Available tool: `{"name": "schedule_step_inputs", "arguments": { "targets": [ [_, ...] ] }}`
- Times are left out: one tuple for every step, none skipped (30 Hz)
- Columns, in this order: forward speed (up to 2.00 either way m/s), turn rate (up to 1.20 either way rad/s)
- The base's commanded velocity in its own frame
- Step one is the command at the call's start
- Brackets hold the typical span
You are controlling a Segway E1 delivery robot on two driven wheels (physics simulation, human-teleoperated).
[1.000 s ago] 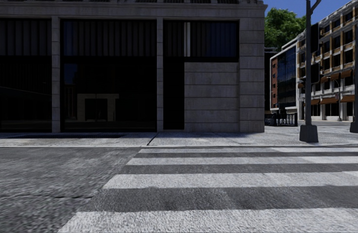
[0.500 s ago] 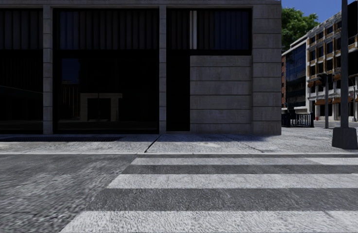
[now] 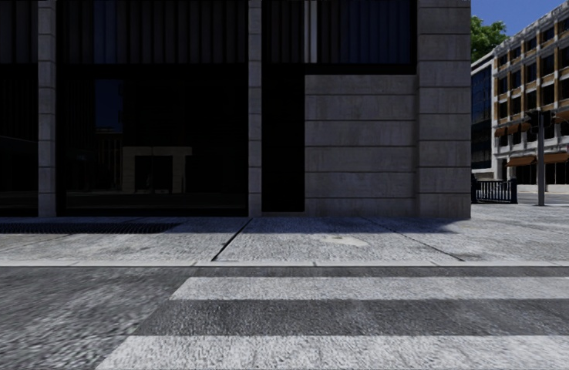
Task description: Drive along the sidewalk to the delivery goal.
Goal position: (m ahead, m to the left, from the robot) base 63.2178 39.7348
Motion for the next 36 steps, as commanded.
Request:
{"name": "schedule_step_inputs", "arguments": {
  "targets": [
    [2.00,0.00],
    [2.00,0.00],
    [2.00,0.00],
    [2.00,0.00],
    [2.00,0.00],
    [2.00,0.00],
    [2.00,0.00],
    [2.00,0.00],
    [2.00,0.00],
    [2.00,0.00],
    [2.00,0.00],
    [2.00,0.00],
    [2.00,0.00],
    [2.00,0.04],
    [2.00,0.04],
    [2.00,0.09],
    [2.00,0.16],
    [2.00,0.18],
    [2.00,0.18],
    [2.00,0.18],
    [2.00,0.20],
    [2.00,0.25],
    [2.00,0.27],
    [2.00,0.35],
    [2.00,0.35],
    [2.00,0.38],
    [2.00,0.38],
    [1.90,0.41],
    [1.90,0.41],
    [1.84,0.43],
    [1.79,0.43],
    [1.73,0.49],
    [1.68,0.53],
    [1.68,0.53],
    [1.66,0.54],
    [1.65,0.54]
  ]
}}
